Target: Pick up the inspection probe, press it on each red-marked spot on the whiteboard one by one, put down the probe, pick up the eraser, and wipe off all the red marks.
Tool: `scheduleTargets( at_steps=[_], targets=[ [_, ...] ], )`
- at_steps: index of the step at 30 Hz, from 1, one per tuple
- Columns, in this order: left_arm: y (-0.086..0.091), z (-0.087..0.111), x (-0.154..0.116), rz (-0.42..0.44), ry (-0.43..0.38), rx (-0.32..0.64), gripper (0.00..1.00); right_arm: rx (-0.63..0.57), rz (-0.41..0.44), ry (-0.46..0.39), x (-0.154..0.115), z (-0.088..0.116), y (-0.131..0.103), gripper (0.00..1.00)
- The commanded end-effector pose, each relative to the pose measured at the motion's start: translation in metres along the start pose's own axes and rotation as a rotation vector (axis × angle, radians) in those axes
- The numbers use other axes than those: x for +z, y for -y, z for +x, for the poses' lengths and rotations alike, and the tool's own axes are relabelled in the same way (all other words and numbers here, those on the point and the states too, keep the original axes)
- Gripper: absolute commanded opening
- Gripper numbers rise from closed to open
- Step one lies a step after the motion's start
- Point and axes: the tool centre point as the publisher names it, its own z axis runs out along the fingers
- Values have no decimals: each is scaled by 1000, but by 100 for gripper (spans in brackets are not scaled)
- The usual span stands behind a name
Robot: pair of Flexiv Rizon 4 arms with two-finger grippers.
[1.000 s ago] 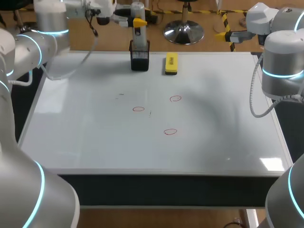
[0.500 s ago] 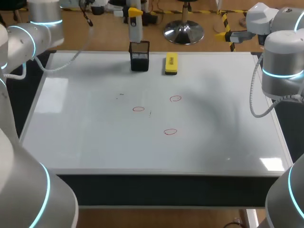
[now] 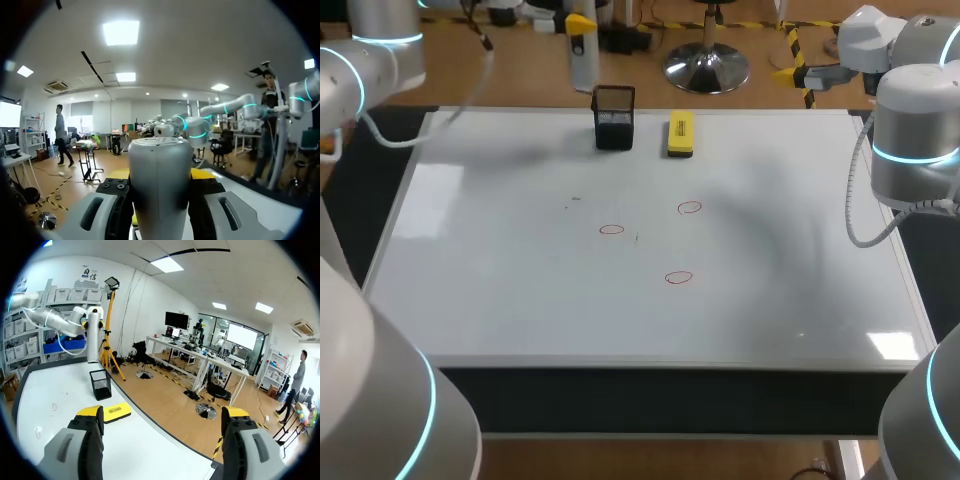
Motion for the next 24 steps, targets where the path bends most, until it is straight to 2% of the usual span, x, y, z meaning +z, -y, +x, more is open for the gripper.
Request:
scheduleTargets(
  at_steps=[1, 14, 24],
  targets=[
    [2, 36, -12, -28, 238, -4, 0, 0, 1, -1, 0, 0, 0, 100],
    [-13, 80, -44, -18, 323, 4, 0, 0, 1, -1, 0, 0, 0, 100],
    [-26, 103, -56, -1, 380, -11, 0, 0, 1, -1, 0, 0, 0, 100]
  ],
)
